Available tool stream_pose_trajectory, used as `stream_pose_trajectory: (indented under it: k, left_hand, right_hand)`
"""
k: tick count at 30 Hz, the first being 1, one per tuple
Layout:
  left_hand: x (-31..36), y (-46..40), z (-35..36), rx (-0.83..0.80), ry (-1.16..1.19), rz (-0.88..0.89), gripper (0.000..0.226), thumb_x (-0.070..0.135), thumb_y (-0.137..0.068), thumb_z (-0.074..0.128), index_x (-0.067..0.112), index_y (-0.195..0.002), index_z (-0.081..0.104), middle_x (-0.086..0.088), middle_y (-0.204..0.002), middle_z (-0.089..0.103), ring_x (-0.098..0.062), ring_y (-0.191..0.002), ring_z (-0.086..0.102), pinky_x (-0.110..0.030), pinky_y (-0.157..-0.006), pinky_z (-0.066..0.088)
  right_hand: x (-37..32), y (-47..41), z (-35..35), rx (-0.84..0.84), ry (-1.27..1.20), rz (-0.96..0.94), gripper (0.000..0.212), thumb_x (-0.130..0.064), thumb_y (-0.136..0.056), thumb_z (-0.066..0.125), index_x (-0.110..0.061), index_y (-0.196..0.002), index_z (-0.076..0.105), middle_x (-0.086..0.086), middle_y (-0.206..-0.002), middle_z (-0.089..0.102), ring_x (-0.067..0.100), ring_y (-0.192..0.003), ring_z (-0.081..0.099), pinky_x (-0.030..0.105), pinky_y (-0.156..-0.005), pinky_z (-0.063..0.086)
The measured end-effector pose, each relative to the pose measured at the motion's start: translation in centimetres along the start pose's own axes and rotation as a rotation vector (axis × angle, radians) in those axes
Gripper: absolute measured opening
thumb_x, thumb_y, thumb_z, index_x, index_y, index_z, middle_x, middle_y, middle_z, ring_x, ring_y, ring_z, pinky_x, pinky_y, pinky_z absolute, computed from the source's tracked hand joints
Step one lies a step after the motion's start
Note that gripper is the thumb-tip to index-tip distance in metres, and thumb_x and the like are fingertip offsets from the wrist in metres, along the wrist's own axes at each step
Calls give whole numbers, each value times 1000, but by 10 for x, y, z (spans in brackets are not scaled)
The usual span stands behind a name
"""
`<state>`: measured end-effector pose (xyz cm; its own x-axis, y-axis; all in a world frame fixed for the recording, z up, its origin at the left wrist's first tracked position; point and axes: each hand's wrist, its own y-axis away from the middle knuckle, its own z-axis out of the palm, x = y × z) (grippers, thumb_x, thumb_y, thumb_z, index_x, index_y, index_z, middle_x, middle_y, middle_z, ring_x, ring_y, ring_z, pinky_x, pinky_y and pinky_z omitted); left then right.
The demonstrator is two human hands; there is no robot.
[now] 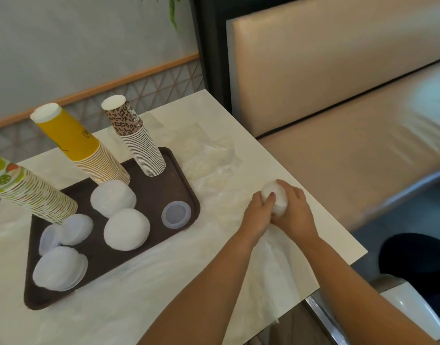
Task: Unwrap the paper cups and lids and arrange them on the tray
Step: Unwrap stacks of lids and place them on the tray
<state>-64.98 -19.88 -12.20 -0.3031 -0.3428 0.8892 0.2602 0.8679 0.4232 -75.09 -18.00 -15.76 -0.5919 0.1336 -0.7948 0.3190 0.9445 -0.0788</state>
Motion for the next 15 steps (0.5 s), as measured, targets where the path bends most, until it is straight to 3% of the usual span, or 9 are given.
stream_pose_trajectory:
  k: [3,6,8,11,15]
  left_hand:
    - [16,7,0,-7,86,68,43,42,-96,47,23,-134,44,0,-132,51,-13,-116,51,-24,-93,42]
    - [33,20,-4,-8,218,138,44,42,-86,64,37,-126,47,4,-132,40,-12,-120,48,-28,-99,45]
    - [39,32,-11,-23,319,191,55,41,-73,76,42,-120,48,5,-129,43,-14,-119,50,-35,-98,49]
    - [44,52,-32,77,345,317,57,27,-74,78,34,-122,48,5,-122,55,-12,-113,55,-34,-92,53]
    - [50,84,-86,208,330,385,51,31,-72,70,26,-119,52,-1,-119,60,-18,-108,60,-34,-87,54]
  right_hand:
    - [-14,4,-14,155,-64,-2,82,-16,-65,85,-18,-137,44,7,-127,47,17,-107,54,19,-78,40]
    - [-38,12,-27,257,-131,-74,85,-15,-64,86,-13,-138,43,4,-122,48,5,-101,45,0,-74,34]
    - [-57,20,-30,248,-169,-131,86,-12,-67,84,-13,-140,40,5,-125,47,-1,-102,40,-5,-74,33]
    - [-87,33,-28,112,-258,-219,88,-15,-72,80,-20,-145,31,4,-135,41,-4,-112,39,-4,-82,34]
    - [-125,49,-28,-181,-574,-260,69,-41,-81,59,-43,-142,25,-14,-138,40,-2,-124,44,20,-98,42]
